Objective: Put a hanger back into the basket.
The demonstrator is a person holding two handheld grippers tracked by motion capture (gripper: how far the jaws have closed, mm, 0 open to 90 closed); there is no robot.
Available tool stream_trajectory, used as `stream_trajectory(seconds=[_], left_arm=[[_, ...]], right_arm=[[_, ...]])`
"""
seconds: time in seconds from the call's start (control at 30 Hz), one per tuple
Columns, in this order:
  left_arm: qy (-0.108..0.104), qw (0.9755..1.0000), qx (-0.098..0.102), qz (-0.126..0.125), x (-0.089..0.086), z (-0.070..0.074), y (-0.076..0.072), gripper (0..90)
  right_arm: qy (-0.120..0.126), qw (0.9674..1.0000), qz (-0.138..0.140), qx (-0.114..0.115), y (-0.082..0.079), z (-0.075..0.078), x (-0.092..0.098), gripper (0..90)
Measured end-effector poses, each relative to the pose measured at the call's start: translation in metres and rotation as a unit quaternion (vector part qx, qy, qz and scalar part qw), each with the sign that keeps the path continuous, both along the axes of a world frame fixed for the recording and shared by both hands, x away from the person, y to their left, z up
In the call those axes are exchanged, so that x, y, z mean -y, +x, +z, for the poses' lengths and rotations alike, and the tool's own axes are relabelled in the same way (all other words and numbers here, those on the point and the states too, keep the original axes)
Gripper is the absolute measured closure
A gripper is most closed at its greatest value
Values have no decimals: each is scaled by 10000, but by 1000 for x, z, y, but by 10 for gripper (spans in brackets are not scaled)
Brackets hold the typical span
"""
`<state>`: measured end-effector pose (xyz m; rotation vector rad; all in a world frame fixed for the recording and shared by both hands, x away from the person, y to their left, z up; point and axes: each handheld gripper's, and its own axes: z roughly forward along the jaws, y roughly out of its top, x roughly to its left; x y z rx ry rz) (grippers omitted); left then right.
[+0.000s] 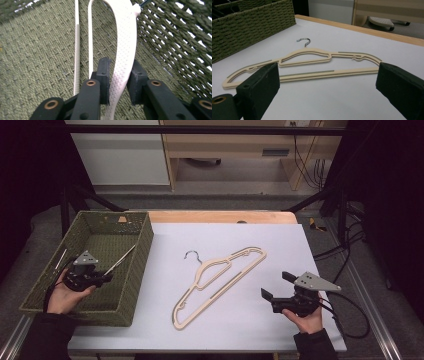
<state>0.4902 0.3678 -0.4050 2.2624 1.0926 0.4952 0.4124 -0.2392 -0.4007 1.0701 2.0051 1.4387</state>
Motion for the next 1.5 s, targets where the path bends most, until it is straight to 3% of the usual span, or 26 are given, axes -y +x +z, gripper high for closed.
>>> stream_trajectory(seconds=[0.13, 0.3, 0.43, 0.67, 0.87, 0.97, 1.07, 1.13, 1.43, 1.5], left_arm=[[169, 9998, -56, -99, 4, -3, 0, 689], [211, 9996, -84, -141, 6, -2, 0, 654], [113, 9998, 104, -159, 5, 5, -3, 554], [-397, 9977, 552, -2, 0, 25, -10, 336], [-1071, 9885, 1059, 139, -1, 49, -22, 201], [-1212, 9838, 1316, 152, 0, 61, -29, 143], [-1429, 9776, 1533, 206, 3, 73, -39, 106], [-1659, 9715, 1680, 214, 8, 81, -47, 88], [-2118, 9573, 1966, -14, 50, 93, -65, 64], [-2145, 9564, 1978, -109, 61, 91, -67, 61]], right_arm=[[-13, 10000, 19, 9, 0, 0, -1, 59], [-28, 10000, 48, 4, 0, 0, -2, 59], [4, 10000, 44, 3, 0, 0, -3, 59], [23, 10000, 73, 3, 0, 1, -5, 59], [31, 9999, 120, 34, 1, 3, -8, 58], [45, 9999, 122, 40, 1, 4, -8, 57], [55, 9999, 125, 43, 1, 4, -8, 57], [70, 9999, 121, 20, 2, 4, -8, 57], [108, 9998, 130, 42, 3, 6, -9, 55], [114, 9998, 139, 53, 4, 6, -9, 54]])
